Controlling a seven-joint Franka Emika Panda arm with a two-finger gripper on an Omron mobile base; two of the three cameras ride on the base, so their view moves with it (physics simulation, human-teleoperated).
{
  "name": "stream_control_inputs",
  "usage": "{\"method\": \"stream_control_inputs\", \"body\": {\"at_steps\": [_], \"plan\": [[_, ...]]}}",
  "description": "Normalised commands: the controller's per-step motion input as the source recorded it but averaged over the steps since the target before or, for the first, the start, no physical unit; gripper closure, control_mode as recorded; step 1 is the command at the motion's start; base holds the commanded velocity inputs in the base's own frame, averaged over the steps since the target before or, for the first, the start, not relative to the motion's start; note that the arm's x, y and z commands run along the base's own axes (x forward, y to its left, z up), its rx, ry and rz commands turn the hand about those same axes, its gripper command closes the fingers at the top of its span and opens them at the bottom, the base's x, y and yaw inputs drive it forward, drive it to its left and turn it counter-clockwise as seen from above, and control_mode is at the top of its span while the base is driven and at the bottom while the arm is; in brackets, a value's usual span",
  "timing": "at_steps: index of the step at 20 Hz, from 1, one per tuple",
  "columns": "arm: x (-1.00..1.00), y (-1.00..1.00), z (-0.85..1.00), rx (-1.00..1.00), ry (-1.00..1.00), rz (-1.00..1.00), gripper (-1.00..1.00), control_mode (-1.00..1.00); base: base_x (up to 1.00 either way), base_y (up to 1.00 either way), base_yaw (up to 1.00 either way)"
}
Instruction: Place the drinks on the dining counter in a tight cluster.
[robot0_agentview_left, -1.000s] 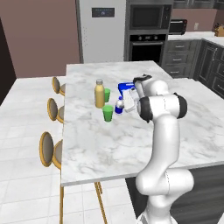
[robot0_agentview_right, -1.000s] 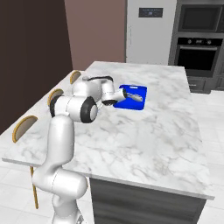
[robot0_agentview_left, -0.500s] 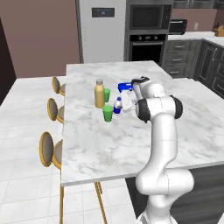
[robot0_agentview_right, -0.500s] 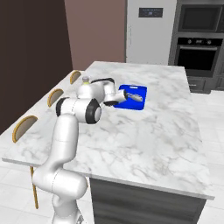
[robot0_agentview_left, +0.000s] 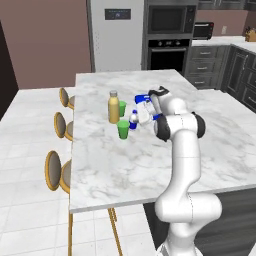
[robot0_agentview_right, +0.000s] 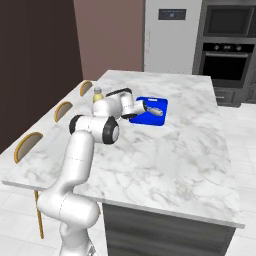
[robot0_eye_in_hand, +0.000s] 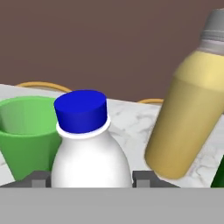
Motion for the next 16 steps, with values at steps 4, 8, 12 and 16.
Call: {"method": "stream_control_inputs", "body": {"at_steps": [4, 8, 12, 16], "plan": [[0.20, 0.00, -0.23, 0.00, 0.00, 0.03, 1.00, -1.00, 0.00, 0.00, 0.00], [0.17, 0.02, -0.29, 0.00, 0.00, 0.02, 1.00, -1.00, 0.00, 0.00, 0.00], [0.11, 0.04, -0.37, 0.00, 0.02, 0.02, -1.00, -1.00, 0.00, 0.00, 0.00], [0.10, 0.02, -0.30, 0.00, 0.01, 0.02, -1.00, -1.00, 0.00, 0.00, 0.00]]}}
